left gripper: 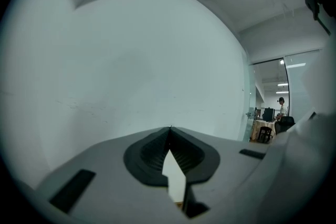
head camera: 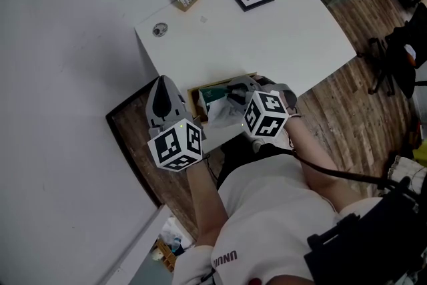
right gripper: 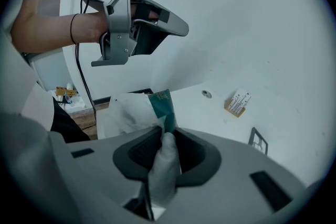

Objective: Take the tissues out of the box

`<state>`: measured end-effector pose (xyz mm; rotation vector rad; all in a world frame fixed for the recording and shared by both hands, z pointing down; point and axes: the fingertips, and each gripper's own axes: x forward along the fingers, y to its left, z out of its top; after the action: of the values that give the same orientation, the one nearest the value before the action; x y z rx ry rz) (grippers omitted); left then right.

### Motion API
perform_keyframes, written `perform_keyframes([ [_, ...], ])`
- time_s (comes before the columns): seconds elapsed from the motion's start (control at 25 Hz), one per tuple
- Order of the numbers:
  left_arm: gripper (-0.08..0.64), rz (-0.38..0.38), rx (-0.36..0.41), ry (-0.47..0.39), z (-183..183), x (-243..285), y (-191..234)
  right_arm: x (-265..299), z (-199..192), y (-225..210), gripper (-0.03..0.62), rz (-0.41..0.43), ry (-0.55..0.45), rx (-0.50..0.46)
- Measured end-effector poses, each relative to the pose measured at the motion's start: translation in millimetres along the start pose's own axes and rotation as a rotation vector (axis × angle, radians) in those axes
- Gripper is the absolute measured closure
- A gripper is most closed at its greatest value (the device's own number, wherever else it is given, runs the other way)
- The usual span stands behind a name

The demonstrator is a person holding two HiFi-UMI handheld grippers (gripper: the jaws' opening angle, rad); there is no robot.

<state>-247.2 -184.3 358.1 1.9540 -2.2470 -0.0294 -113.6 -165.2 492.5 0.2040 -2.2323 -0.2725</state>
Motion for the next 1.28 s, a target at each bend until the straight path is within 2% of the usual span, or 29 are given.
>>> perform_keyframes([
  [0.8,0.548,0.029,-0.006,-0.012,2.2,-5.7,6.9,-10.0,11.3,-3.6,0.503,0.007,-0.032,-0.004],
  [1.28,0.548,0.039,-0.013,-0.013,-0.2,-7.9,7.4,-20.4,17.9,-11.4,0.503,-0.016,-0.048,-0.017],
])
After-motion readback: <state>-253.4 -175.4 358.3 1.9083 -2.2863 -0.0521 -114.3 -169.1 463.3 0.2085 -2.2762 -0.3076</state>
